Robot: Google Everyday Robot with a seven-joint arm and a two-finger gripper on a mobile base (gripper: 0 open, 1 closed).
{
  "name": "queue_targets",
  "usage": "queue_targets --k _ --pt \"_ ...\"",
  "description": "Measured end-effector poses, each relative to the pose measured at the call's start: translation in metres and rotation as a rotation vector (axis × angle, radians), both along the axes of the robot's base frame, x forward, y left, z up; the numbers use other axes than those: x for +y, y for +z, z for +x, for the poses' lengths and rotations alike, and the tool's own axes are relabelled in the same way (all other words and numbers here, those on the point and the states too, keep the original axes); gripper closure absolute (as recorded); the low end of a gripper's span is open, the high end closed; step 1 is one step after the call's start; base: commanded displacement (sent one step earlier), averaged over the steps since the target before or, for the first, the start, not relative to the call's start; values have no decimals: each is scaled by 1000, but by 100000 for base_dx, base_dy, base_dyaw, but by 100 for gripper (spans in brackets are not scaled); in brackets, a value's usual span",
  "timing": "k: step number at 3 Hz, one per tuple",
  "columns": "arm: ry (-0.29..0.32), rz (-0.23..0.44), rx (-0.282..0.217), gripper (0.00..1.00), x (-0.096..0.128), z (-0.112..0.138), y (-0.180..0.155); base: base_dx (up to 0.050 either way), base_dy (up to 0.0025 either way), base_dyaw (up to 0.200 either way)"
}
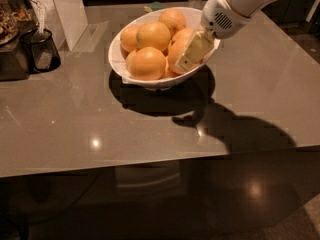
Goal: Pick orange from white bowl
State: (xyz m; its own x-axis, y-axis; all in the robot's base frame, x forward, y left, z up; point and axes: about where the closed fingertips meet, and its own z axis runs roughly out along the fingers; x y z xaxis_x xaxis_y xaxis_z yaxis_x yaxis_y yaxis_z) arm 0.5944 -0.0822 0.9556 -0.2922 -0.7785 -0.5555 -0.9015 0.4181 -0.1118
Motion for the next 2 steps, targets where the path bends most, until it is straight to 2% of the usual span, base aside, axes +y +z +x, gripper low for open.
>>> queue_targets --k 1,2 --pt "-8 -6 23 6 1 7 -7 0 0 0" --pt "-18 -6 58 0 2 15 -17 0 0 0"
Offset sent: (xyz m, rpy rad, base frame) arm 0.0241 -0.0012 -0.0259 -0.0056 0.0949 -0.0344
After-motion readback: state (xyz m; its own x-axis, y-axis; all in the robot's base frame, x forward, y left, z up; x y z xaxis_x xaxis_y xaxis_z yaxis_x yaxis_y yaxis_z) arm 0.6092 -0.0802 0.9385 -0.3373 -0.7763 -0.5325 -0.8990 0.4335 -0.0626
